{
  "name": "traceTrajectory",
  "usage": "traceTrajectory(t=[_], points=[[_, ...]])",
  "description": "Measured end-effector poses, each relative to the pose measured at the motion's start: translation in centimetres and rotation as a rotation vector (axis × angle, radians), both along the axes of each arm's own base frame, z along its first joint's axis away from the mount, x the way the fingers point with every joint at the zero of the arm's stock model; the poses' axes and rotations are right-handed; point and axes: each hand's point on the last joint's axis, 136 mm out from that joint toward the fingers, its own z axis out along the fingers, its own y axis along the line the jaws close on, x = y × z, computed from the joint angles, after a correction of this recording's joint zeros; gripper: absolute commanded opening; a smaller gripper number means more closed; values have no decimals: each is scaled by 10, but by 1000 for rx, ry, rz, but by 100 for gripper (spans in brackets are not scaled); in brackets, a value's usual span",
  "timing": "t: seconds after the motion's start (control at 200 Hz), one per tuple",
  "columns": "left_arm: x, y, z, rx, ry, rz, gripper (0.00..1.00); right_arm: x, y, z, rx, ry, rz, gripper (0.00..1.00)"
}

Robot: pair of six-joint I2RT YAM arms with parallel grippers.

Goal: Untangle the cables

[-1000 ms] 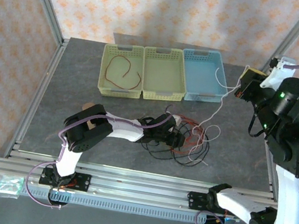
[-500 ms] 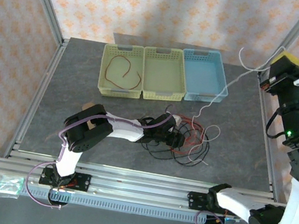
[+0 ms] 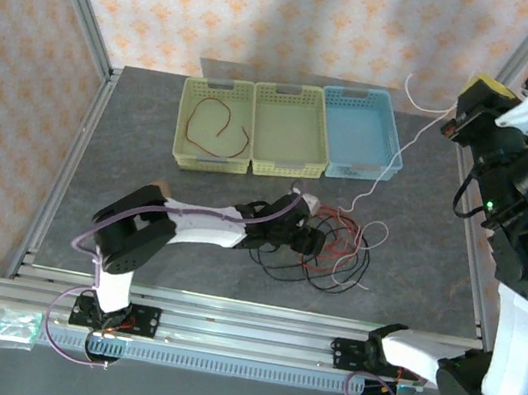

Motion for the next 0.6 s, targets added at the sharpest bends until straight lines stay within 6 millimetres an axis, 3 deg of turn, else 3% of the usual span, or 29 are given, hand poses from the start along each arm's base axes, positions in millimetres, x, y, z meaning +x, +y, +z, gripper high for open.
traceTrajectory(t=[0.1,0.185,0.28,0.416,0.601], points=[[11,0,57,-55,-121,17,87,16,10,-14,5,42,20,0],[17,3,102,-95,-222,27,88,27,17,-23,6,73,33,0],[21,1,137,-128,-301,15,88,36,23,-30,7,95,45,0],[23,-7,162,-144,-364,-23,87,36,24,-29,19,96,48,0],[27,-14,170,-132,-399,-57,77,32,22,-22,36,80,49,0]])
